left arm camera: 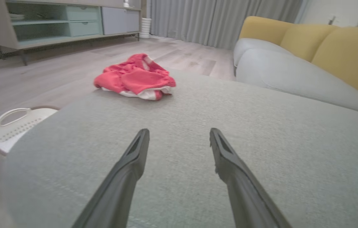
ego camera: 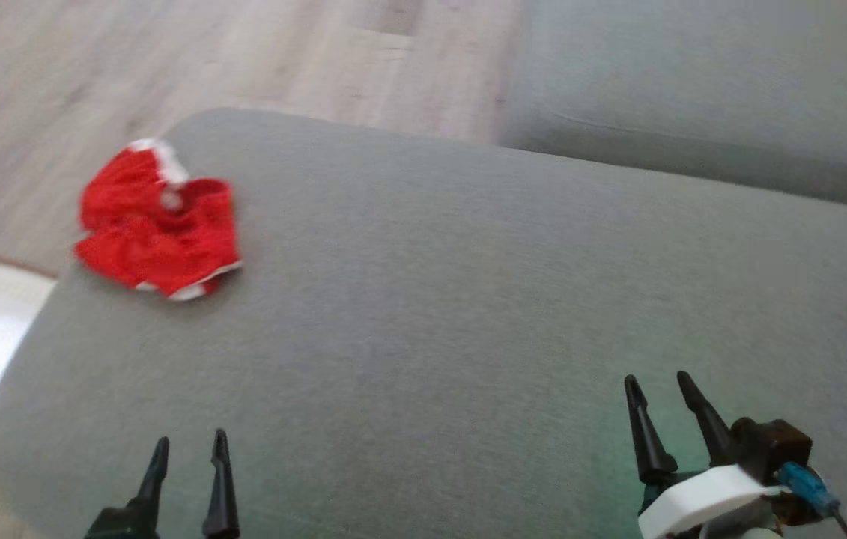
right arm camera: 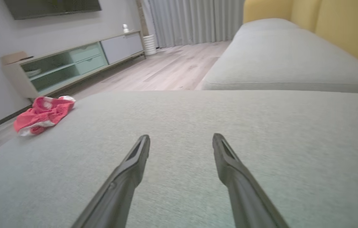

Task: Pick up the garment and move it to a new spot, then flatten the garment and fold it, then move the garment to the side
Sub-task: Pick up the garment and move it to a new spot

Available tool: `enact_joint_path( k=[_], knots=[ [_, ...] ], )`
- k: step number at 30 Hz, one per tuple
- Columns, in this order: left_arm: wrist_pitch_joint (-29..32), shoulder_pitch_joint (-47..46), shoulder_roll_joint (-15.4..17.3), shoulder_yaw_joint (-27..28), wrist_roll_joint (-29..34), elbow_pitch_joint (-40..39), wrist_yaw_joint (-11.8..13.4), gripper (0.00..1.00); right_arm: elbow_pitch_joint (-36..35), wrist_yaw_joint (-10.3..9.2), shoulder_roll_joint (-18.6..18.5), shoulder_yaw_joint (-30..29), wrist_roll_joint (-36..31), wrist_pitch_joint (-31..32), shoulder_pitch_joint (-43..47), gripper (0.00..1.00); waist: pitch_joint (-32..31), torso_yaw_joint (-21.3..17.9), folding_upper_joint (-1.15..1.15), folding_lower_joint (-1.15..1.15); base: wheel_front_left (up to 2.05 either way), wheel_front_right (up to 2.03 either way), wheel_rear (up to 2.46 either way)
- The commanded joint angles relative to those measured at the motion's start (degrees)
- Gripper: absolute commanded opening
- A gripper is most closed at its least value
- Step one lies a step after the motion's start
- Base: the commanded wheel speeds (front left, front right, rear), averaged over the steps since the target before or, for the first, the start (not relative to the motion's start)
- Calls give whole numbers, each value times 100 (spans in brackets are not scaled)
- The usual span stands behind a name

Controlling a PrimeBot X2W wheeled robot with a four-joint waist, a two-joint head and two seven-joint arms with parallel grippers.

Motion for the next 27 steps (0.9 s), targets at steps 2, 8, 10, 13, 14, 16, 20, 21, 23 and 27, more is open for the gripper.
enact_joint_path(
  k=[2,8,10,13,14,16,20,21,23,27],
  knots=[
    [1,-165,156,248,46,-231,46,100,-138,21,-28,211,84,-108,-122,100,-122,681,0,0,0,0,0],
    [23,3,258,347,6,-422,139,100,-61,21,-28,474,155,-117,-221,100,-106,1082,0,0,0,0,0],
    [10,66,263,391,-10,-491,169,100,-38,21,-28,561,155,-106,-284,100,-78,1104,0,0,0,0,0],
    [-11,144,254,424,-9,-581,205,100,8,21,-28,636,156,-108,-343,100,-52,1121,0,0,0,0,0],
    [-14,155,249,423,-14,-595,201,100,18,21,-28,650,164,-110,-346,100,-53,1120,0,0,0,0,0],
    [-18,163,238,425,-44,-609,180,100,32,21,-28,650,178,-117,-340,100,-66,1109,0,0,0,0,0],
    [-20,108,290,523,-129,-688,139,100,17,21,-28,597,181,-129,-317,100,-73,1072,0,0,0,0,0],
    [-20,69,343,581,-156,-738,118,100,-3,21,-28,590,168,-115,-322,100,-48,1031,0,0,0,0,0],
    [20,-56,517,702,-144,-918,121,100,-56,21,-28,538,103,-73,-338,100,7,947,0,0,0,0,0],
    [314,-531,1070,1046,-49,-1527,182,100,-238,21,-28,370,-78,51,-410,100,214,758,0,0,0,0,0]
  ],
)
